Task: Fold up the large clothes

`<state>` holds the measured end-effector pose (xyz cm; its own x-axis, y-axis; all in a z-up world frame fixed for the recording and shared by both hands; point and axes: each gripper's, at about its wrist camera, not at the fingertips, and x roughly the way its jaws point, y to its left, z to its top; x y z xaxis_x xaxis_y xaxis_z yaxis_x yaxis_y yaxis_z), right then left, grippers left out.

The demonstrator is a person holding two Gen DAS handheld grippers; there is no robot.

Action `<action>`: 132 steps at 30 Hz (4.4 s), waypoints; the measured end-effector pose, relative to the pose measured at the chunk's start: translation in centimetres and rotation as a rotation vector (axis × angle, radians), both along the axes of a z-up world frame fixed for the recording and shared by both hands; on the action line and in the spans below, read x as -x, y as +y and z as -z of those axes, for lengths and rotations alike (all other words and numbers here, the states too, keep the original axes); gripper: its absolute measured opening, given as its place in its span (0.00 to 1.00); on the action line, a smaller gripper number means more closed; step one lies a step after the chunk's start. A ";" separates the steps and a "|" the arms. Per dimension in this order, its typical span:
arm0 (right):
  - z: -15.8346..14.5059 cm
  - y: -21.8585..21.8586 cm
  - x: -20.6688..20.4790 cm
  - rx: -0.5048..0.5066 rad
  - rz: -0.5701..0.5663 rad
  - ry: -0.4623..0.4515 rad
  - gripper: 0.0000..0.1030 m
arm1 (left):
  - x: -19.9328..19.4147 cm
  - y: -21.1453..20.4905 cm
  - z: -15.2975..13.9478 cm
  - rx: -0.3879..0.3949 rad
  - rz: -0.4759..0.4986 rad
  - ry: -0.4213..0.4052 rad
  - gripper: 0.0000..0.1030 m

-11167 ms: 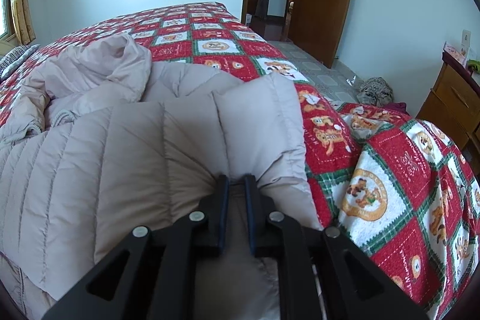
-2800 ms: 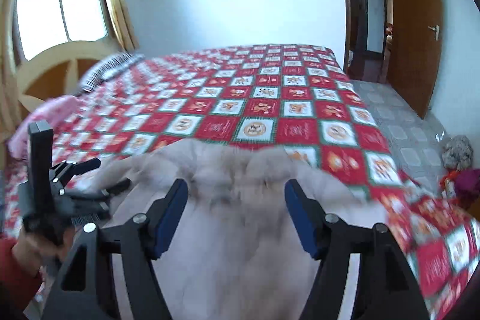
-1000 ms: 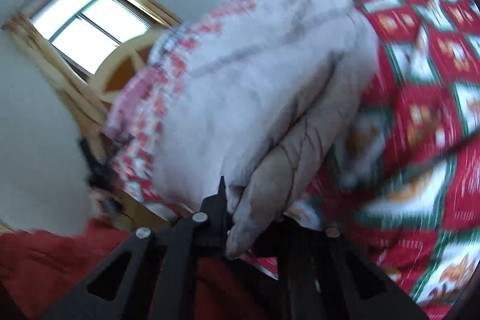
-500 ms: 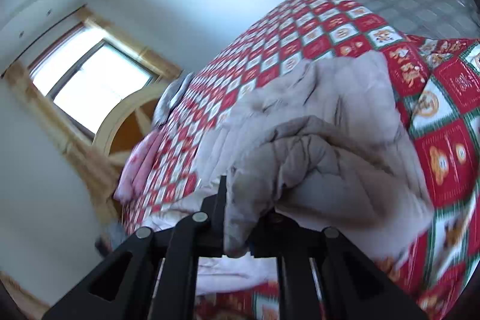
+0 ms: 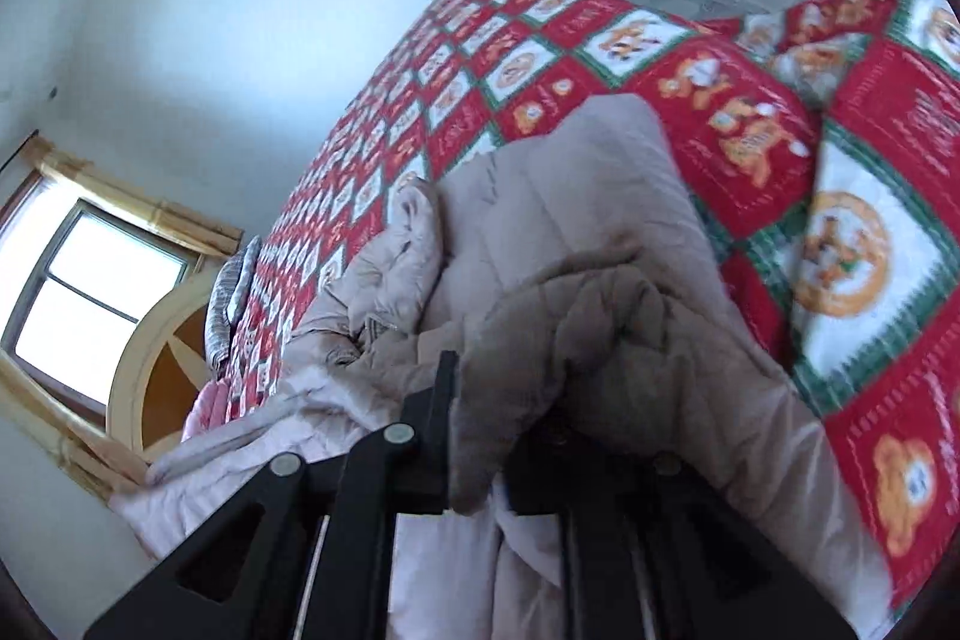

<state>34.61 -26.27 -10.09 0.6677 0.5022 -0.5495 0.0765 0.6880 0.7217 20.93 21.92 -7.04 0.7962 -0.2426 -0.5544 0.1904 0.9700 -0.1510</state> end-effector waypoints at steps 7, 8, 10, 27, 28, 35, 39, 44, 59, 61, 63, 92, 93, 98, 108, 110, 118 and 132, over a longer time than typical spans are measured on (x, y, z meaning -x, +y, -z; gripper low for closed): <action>-4.5 -2.0 1.8 -0.149 -0.086 -0.144 0.83 | -8.5 -3.6 -1.4 -0.007 0.075 0.013 0.90; -5.6 -2.5 2.6 -0.157 -0.097 -0.175 0.84 | -9.8 -3.7 -0.9 -0.005 0.065 0.040 0.90; -8.0 -3.8 4.5 -0.144 -0.137 -0.243 0.84 | -11.4 -3.4 0.1 0.013 0.050 0.083 0.90; -2.2 2.4 -0.7 0.669 -0.355 -0.076 0.58 | -16.1 -5.4 3.2 0.118 0.167 0.313 0.83; -1.6 3.0 -0.6 0.713 -0.365 -0.073 0.51 | -16.0 -5.8 3.3 0.093 0.167 0.303 0.71; -3.7 3.5 5.1 0.752 -0.257 -0.195 0.16 | -11.8 -8.1 2.2 0.043 0.164 0.164 0.19; -7.9 4.1 7.5 0.767 -0.201 -0.331 0.16 | -9.1 -8.2 -1.8 0.062 0.188 0.026 0.17; -13.2 5.0 6.0 0.833 -0.092 -0.478 0.15 | -12.1 -7.9 -7.5 0.059 0.119 -0.093 0.18; -0.2 3.7 -12.2 0.820 0.014 -0.180 0.21 | -28.5 -10.5 4.8 -0.248 -0.116 0.063 0.24; 0.4 3.0 -12.1 0.785 0.018 -0.178 0.25 | -28.6 -10.3 5.5 -0.218 -0.131 0.068 0.27; 1.1 2.6 -12.7 0.751 0.001 -0.155 0.29 | -29.1 -10.1 6.0 -0.199 -0.140 0.082 0.33; -4.8 16.0 -6.4 0.683 -0.212 -0.251 0.06 | -21.9 -16.9 -0.1 -0.095 0.033 0.059 0.72; -3.3 17.0 -7.2 0.691 -0.223 -0.235 0.07 | -22.3 -17.9 0.9 -0.109 0.035 0.076 0.72; 1.7 16.0 -8.5 0.608 -0.214 -0.186 0.00 | -23.6 -18.4 5.4 -0.118 -0.001 0.113 0.74; 4.1 15.8 -8.8 0.565 -0.206 -0.174 0.00 | -24.5 -19.7 7.4 -0.188 -0.027 0.090 0.79; 3.8 15.9 -8.9 0.572 -0.209 -0.171 0.00 | -24.0 -19.6 7.0 -0.186 -0.021 0.092 0.79; -2.2 17.7 -3.4 0.598 -0.204 -0.295 0.01 | -19.2 -12.3 0.4 -0.110 -0.036 0.012 0.82; 4.6 21.9 -5.5 0.558 -0.250 -0.168 0.00 | -9.0 -2.1 5.4 0.160 -0.357 0.085 0.85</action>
<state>40.10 -4.34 -14.67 0.6673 0.3228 -0.6712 -0.2187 0.9464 0.2378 29.90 19.86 -12.48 0.7988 -0.0477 -0.5997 -0.1742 0.9358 -0.3065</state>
